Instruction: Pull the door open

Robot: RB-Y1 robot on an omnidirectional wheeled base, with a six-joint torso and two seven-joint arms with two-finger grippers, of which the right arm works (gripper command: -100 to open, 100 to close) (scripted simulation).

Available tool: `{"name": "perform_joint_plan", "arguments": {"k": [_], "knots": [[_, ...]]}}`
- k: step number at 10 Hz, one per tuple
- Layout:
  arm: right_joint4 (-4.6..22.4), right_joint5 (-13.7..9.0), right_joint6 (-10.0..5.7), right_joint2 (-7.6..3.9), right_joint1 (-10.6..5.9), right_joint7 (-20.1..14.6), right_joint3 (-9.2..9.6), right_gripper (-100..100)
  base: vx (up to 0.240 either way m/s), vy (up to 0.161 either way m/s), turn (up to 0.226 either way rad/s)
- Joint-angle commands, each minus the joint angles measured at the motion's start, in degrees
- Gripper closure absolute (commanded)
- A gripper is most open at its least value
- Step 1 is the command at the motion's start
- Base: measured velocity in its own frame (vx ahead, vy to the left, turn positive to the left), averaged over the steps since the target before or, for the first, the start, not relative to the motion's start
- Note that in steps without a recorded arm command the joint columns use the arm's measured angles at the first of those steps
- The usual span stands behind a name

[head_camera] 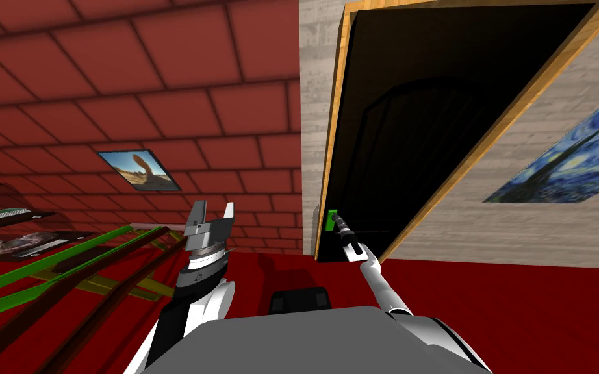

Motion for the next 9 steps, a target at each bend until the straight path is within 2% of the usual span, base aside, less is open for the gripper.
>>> {"name": "perform_joint_plan", "arguments": {"k": [1, 3, 6, 9], "knots": [[0.0, -0.4, 0.18, 0.76, 0.06, -1.8, 0.96, 100, -0.045, -0.020, 0.019], [0.8, -2.7, 0.10, 0.59, -0.58, -5.5, 1.49, 100, -0.052, -0.032, 0.067], [1.2, -3.9, 0.07, 0.50, -0.90, -8.9, 1.75, 100, -0.048, -0.025, 0.035], [2.1, -6.3, -0.02, 0.31, -1.58, -13.3, 2.32, 100, -0.044, -0.024, 0.041]]}}
